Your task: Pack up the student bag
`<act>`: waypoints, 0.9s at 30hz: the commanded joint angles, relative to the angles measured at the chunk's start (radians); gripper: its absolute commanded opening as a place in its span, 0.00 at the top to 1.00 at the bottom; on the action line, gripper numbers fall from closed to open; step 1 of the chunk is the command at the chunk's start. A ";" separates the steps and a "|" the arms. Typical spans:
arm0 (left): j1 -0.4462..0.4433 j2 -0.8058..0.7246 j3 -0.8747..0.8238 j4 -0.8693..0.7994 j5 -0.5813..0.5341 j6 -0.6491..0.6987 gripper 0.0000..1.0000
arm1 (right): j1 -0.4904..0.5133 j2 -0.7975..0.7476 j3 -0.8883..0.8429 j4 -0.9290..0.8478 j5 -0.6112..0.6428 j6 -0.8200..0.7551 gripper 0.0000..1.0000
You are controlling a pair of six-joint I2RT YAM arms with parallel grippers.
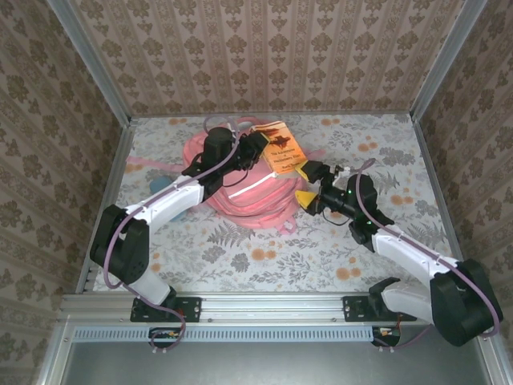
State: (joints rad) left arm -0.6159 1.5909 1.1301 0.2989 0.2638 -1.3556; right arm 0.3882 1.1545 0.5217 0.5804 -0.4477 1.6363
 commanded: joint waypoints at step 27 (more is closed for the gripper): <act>-0.041 -0.032 -0.065 0.137 -0.048 -0.164 0.78 | 0.035 0.111 0.090 0.146 0.242 0.075 0.71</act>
State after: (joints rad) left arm -0.6476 1.5909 1.0775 0.3752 0.2081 -1.4982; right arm 0.4171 1.2636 0.5770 0.7078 -0.2348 1.7233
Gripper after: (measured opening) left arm 0.215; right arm 0.315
